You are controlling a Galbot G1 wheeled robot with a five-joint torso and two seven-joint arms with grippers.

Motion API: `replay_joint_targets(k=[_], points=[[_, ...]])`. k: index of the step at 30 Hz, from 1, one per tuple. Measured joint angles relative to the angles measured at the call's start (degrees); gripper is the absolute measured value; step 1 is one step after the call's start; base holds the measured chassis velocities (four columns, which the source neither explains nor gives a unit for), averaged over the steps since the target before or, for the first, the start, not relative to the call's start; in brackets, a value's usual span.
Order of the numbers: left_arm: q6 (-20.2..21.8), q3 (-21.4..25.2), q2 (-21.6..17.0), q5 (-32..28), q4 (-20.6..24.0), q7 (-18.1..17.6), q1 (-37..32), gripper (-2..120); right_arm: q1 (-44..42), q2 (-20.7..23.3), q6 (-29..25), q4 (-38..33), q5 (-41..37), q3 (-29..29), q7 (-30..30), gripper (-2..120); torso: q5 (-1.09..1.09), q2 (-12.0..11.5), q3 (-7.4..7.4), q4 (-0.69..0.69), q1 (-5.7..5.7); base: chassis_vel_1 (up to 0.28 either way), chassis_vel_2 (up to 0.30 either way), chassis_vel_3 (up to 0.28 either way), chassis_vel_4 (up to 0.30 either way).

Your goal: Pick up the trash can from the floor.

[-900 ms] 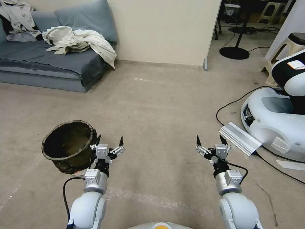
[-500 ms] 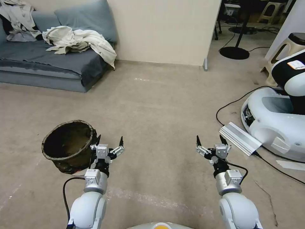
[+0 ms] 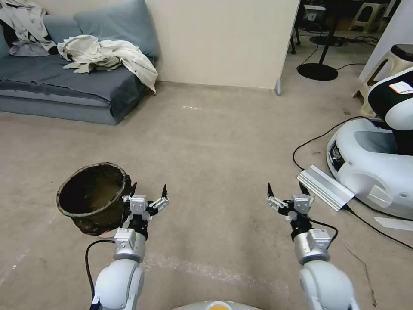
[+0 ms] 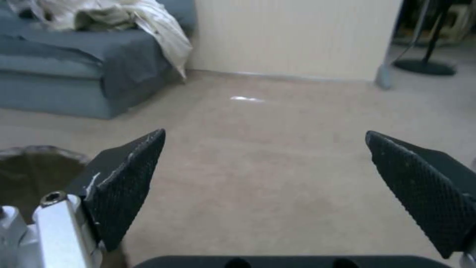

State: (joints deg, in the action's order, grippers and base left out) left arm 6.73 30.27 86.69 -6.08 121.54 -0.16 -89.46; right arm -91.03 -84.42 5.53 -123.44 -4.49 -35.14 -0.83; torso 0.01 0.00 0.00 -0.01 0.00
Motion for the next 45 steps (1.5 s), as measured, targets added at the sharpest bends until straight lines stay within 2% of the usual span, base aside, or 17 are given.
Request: replay_joint_targets(k=[1,2,3,4,6,8,15,28,45], points=[[3.14,-0.62,0.35,-2.76,3.21,-0.17,-0.31,100,-0.82,0.55,2.02,-3.18,-1.65,-1.32,-0.30,100,0.00,0.00,0.00,-0.01,0.00,0.000,0.000,0.000,0.000],[3.14,-0.62,0.35,-2.76,3.21,-0.17,-0.31,100,-0.82,0.55,2.02,-3.18,-1.65,-1.32,-0.30,100,0.00,0.00,0.00,-0.01,0.00,0.000,0.000,0.000,0.000],[5.56,-1.07,0.63,-4.94,5.76,-0.32,-0.56,100,-1.42,1.01,3.53,-5.67,-2.90,-2.32,-0.54,100,-0.02,0.00,0.00,0.00,0.00,0.000,0.000,0.000,0.000],[7.21,-1.26,0.71,-6.32,7.60,-0.70,-0.85,100,-1.63,1.28,3.52,-6.60,-4.14,-2.85,-1.08,100,-0.04,0.00,-0.01,-0.03,0.00,0.000,0.000,0.000,0.000],[8.54,0.09,-0.55,-7.05,9.47,-2.41,-1.92,100,-1.55,1.95,0.59,-6.20,-7.22,-3.80,-2.91,100,0.04,0.00,0.00,0.02,0.00,0.000,0.000,0.000,0.000],[8.51,0.51,-1.02,-7.13,9.69,-2.47,-2.28,100,-1.52,2.17,-0.44,-5.83,-7.91,-3.95,-3.27,100,-0.03,0.00,-0.01,0.01,0.00,0.000,0.000,0.000,0.000],[6.02,2.40,-1.96,-8.26,9.73,-2.63,-4.21,100,-1.12,3.01,-4.07,-3.78,-9.26,-3.95,-3.70,100,-0.01,0.00,0.00,0.01,0.00,0.000,0.000,0.000,0.000],[5.43,2.05,-0.33,-6.85,9.81,-2.70,-5.19,100,-0.86,3.71,-5.66,-2.66,-10.40,-3.72,-4.24,100,-0.01,0.00,0.00,0.00,0.00,0.000,0.000,0.000,0.000],[2.49,2.30,0.32,-5.39,9.87,-3.38,-6.48,100,-0.56,3.73,-7.37,-1.98,-11.72,-2.70,-5.12,100,-0.01,0.00,0.00,0.01,0.00,0.056,0.053,0.055,0.060]])
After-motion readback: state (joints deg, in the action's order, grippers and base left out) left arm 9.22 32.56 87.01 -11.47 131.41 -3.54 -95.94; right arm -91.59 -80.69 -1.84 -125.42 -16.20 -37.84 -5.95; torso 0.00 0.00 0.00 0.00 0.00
